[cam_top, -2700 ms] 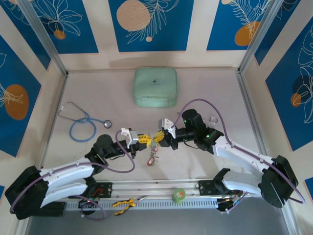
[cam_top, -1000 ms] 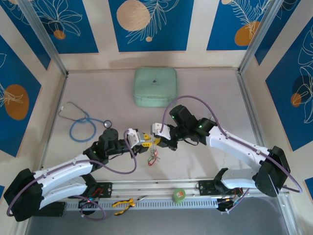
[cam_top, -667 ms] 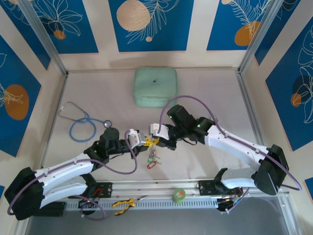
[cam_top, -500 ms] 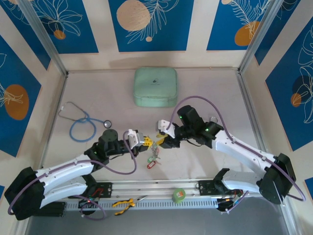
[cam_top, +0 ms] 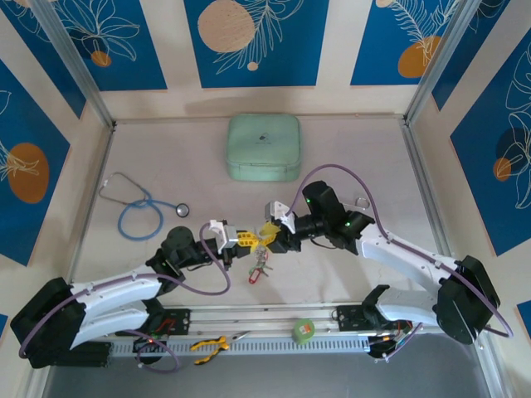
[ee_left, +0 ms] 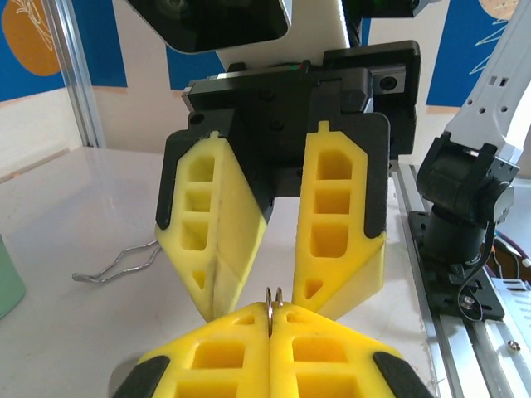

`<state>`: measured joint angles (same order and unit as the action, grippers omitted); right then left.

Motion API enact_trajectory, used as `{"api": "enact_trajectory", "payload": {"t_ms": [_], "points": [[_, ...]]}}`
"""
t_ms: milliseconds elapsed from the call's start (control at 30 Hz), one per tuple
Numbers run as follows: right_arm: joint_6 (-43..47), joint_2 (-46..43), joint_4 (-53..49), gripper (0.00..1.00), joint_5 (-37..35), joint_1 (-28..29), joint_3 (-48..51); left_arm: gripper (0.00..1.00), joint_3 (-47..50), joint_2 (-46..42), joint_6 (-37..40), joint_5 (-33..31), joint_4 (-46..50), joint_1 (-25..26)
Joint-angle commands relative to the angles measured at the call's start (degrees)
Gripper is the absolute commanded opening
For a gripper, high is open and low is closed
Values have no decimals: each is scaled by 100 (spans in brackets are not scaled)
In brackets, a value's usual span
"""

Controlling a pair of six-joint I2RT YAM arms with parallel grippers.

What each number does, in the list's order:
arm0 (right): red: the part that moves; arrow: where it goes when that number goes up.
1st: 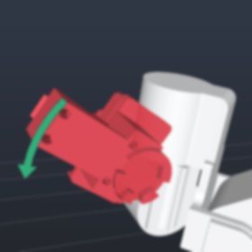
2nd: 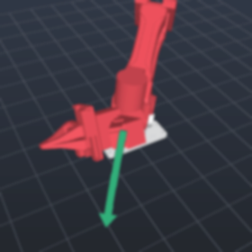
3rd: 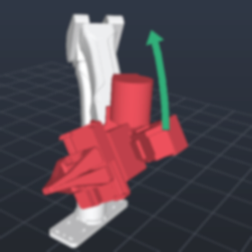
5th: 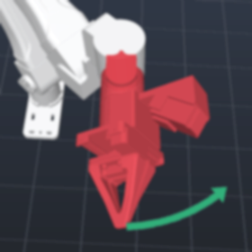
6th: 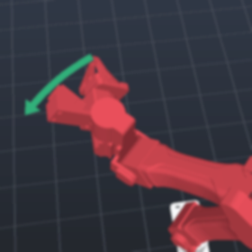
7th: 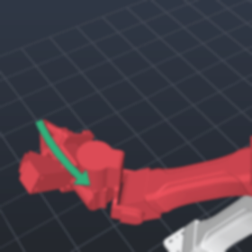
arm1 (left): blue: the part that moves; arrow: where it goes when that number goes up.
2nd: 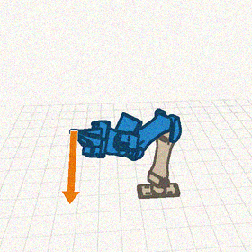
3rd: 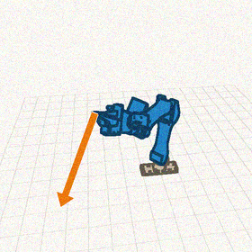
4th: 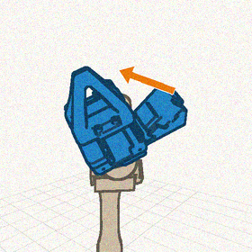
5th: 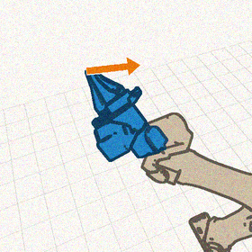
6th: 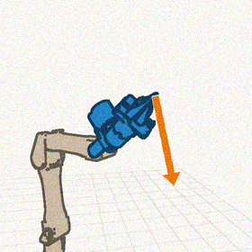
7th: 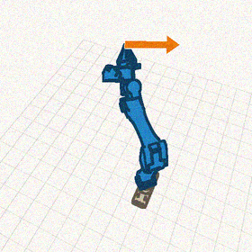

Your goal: Put the keys on the keyring

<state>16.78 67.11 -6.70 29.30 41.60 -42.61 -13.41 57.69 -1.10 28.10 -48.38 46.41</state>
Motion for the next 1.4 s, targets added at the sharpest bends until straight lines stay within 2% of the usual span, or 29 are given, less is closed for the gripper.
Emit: {"api": "enact_trajectory", "payload": {"t_ms": [0,133,233,267,300,367,433,600,700,867,967,1133,1367], "points": [[-92,63,152,28,261,-3,8,0,56,47,-153,229,-608,23],[-171,82,302,17,395,-29,33,0,58,102,-192,265,-687,21],[-204,109,319,2,501,-48,33,0,75,124,-215,234,-736,24],[-177,101,283,0,510,-62,17,0,75,115,-206,181,-713,18],[-160,86,239,0,514,-69,-3,0,75,95,-199,100,-651,25],[-36,49,52,0,437,-82,-49,14,59,-10,-103,-69,-408,21],[249,45,-424,0,236,-60,-231,20,9,-204,106,-182,60,26],[1012,113,-1605,0,-369,110,-754,24,-379,-741,891,-365,1816,18],[1345,259,-2149,0,-758,265,-1070,32,-661,-854,1381,-390,2788,22],[1576,462,-2527,0,-1194,494,-1406,31,-1048,-716,1805,-230,3479,17],[1660,554,-2655,0,-1294,609,-1558,27,-1155,-568,1849,-145,3463,17],[1834,669,-2845,0,-1417,761,-1762,14,-1231,-411,1835,53,3405,2],[1835,639,-2709,0,-1202,862,-1852,12,-1260,-307,1751,123,3264,8]]}}
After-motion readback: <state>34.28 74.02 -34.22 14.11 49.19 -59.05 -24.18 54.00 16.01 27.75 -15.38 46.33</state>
